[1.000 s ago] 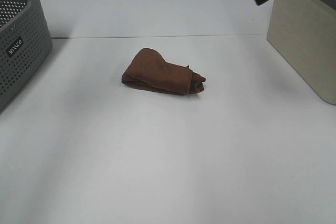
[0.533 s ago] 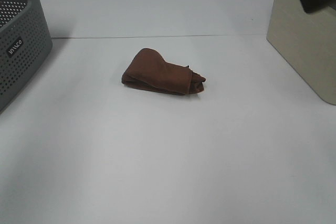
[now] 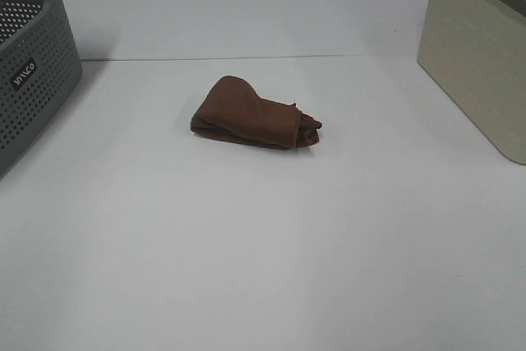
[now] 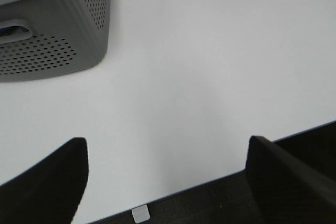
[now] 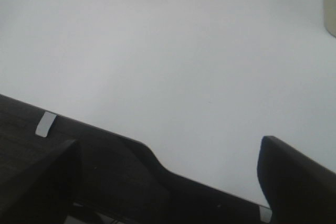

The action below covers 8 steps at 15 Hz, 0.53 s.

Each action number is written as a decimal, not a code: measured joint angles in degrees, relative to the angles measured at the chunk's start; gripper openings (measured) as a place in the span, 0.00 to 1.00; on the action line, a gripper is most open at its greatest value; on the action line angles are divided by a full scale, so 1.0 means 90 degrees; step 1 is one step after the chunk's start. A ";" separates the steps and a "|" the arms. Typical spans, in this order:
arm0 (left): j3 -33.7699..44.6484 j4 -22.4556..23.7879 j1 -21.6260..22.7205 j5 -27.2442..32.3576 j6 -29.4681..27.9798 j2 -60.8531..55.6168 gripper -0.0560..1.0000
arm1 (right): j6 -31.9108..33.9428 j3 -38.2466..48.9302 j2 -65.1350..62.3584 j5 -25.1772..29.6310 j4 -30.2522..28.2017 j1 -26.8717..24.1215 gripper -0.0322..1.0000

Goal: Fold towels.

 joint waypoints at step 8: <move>0.1337 -0.0719 0.0000 -0.0923 0.1146 -0.1388 0.79 | -0.0127 0.1381 -0.1999 -0.0834 -0.0153 0.0000 0.85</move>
